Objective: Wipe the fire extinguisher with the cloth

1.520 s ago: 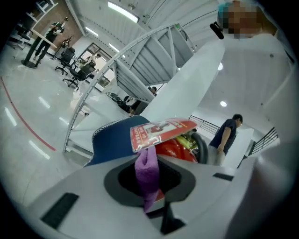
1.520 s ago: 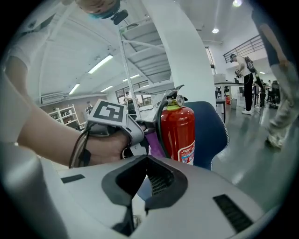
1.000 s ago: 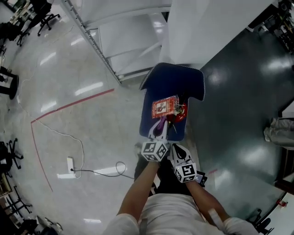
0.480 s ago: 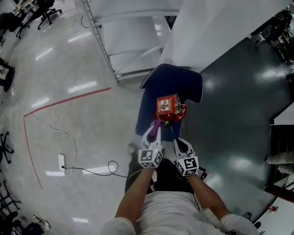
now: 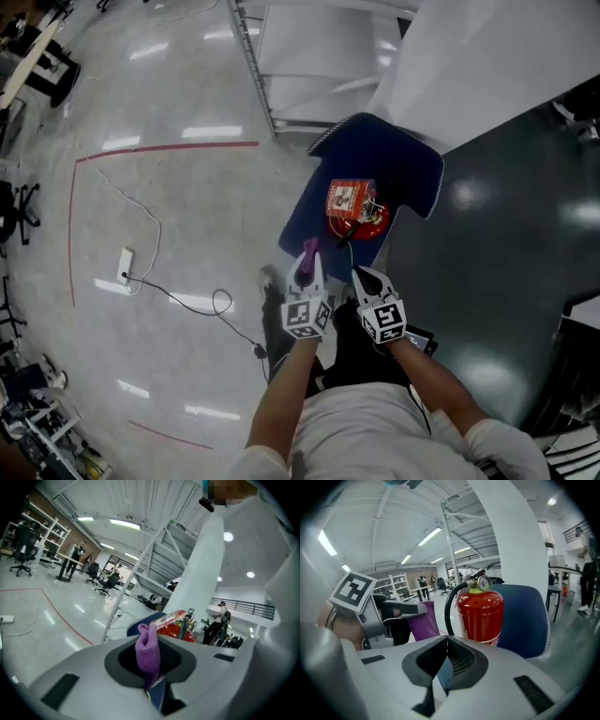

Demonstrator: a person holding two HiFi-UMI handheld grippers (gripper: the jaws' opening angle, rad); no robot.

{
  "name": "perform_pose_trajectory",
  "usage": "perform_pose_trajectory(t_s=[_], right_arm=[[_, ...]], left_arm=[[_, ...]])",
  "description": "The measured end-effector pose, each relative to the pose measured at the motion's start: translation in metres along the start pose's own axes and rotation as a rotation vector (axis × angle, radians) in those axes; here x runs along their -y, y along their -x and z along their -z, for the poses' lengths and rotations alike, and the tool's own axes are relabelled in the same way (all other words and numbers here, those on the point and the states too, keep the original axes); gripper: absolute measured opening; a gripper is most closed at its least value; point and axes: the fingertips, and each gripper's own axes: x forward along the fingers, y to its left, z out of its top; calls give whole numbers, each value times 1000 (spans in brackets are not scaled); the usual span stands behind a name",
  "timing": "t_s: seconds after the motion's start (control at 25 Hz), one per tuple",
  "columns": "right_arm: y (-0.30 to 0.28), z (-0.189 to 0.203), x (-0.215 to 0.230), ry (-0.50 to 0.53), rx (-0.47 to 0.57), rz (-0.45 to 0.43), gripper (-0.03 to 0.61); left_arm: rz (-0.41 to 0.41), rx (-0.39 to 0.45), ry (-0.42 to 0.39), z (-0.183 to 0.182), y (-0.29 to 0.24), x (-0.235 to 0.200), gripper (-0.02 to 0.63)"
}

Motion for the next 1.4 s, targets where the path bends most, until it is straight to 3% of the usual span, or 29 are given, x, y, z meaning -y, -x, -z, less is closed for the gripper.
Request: perform_pose_trajectory(t_s=[0.12,0.28,0.48,0.6,0.92,1.4], right_arm=[[3,13,1,23,-29,-80,12],[2,23,11,20,-37,-99,12],[-14,58,13,3,-86,-101,12],[-30,76,20,-13,-114,-80,12],[-52,82,30,-26,-142,-82,12],[-67,93,47,-46,-168,-75,12]], left_arm=[[-79,-10,32,27,4,-5,51],[-130,-31,73,64,-17,-17,51],[-129,-43,70,102,-41,-32,51],[-141,-64,115,126,-50,-41,51],[-139,-109,182,174,-87,-58,51],[-66,-100,218,189,-120,-45,51]])
